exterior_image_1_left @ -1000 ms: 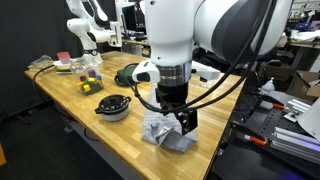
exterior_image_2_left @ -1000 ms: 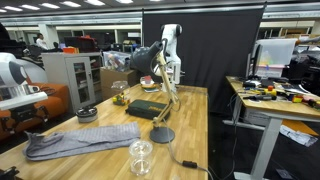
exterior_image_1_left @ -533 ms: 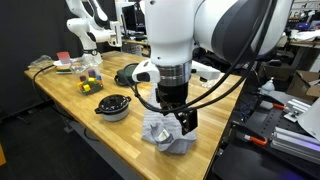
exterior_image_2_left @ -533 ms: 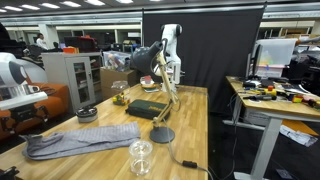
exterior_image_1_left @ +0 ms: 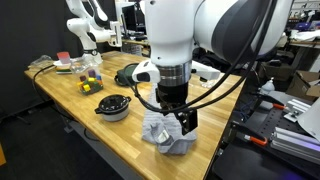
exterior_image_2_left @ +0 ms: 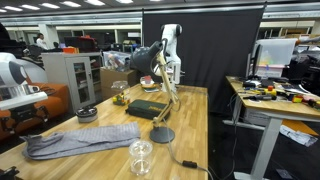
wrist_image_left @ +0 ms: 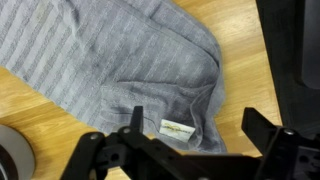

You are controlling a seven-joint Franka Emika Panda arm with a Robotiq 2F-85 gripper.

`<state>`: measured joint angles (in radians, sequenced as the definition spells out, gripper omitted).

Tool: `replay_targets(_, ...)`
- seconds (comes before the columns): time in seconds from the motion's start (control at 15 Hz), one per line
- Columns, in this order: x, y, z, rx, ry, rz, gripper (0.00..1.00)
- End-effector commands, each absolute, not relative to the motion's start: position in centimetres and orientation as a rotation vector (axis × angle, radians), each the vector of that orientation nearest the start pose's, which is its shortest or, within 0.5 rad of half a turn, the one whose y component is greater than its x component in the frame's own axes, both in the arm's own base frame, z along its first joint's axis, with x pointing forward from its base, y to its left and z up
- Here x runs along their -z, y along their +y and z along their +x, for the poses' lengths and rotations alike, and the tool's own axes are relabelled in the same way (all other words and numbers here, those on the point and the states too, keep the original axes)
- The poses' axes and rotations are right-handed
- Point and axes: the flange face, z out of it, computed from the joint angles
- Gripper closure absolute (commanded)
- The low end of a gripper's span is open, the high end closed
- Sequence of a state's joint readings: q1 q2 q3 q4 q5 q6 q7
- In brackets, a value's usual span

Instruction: Unfold the towel on the table

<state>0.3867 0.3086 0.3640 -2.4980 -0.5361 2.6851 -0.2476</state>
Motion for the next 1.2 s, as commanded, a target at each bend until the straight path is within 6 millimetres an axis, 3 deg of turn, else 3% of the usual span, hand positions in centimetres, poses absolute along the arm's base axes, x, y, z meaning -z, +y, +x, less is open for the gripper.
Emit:
replay_targets(0.0,-16.7,32.9,31.3,-0.074,-2.197,-2.407,0.00)
replay_targets(0.27,-17.0,33.3,31.8,-0.043,-2.159,-2.458,0.00)
replay_targets(0.53,-17.4,34.7,34.3,0.047,-2.020,-2.609,0.00)
replay_targets(0.87,-16.0,34.3,37.2,0.059,-1.586,-2.897,0.00)
replay_targets(1.13,-14.4,33.3,37.4,0.024,-1.215,-3.035,0.00)
